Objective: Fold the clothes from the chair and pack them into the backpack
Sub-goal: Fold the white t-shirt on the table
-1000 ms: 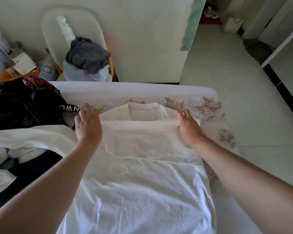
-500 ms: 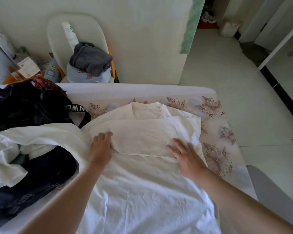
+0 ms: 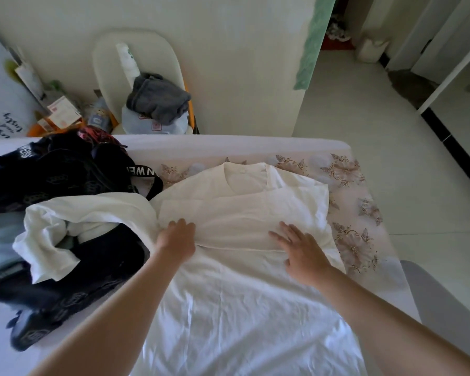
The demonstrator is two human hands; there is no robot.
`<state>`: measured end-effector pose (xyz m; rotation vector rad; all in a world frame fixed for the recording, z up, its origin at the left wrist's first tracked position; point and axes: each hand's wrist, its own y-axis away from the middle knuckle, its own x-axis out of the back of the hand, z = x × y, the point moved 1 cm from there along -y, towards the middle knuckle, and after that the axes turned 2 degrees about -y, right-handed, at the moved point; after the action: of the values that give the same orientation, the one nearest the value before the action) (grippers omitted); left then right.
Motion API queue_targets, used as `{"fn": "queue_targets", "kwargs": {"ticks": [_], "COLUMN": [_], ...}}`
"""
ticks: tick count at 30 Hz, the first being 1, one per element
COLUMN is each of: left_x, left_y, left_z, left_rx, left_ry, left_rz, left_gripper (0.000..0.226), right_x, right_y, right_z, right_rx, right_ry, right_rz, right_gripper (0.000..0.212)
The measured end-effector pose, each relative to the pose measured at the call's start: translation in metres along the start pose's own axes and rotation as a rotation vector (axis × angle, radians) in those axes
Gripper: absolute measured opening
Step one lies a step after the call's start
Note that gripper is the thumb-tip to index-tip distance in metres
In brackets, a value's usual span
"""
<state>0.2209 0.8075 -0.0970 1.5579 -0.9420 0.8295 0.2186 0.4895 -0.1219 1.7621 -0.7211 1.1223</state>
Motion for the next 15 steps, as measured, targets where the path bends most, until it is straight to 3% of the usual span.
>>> {"fn": "queue_targets", "kwargs": {"ticks": [3, 5, 10, 15], "left_x": [0.007, 0.014, 0.043, 0.048], "left_y": [0.009, 0.014, 0.035, 0.058], "left_z": [0.001, -0.004, -0.039, -0.110], "left_rx": [0.017, 0.018, 0.055, 0.181], "left_ry": [0.037, 0.106, 0.346, 0.297], "left_rz": [-0.079, -0.036, 0.272, 0.562], "left_gripper": [0.033, 0.035, 0.030, 0.037], "right_x": [0.014, 0.026, 0.056, 0.085], "right_y": [-0.010, -0.020, -0.051, -0.081], "right_z": [-0.021, -0.035, -0.099, -0.201], "right_rx": [0.012, 0.015, 0.157, 0.245], "right_ry": [0.000, 0.011, -0.090, -0.222], "right_rz": [-0.065, -0.032, -0.022, -0.048], "right_gripper": [0.059, 0.052, 0.052, 0.048]}}
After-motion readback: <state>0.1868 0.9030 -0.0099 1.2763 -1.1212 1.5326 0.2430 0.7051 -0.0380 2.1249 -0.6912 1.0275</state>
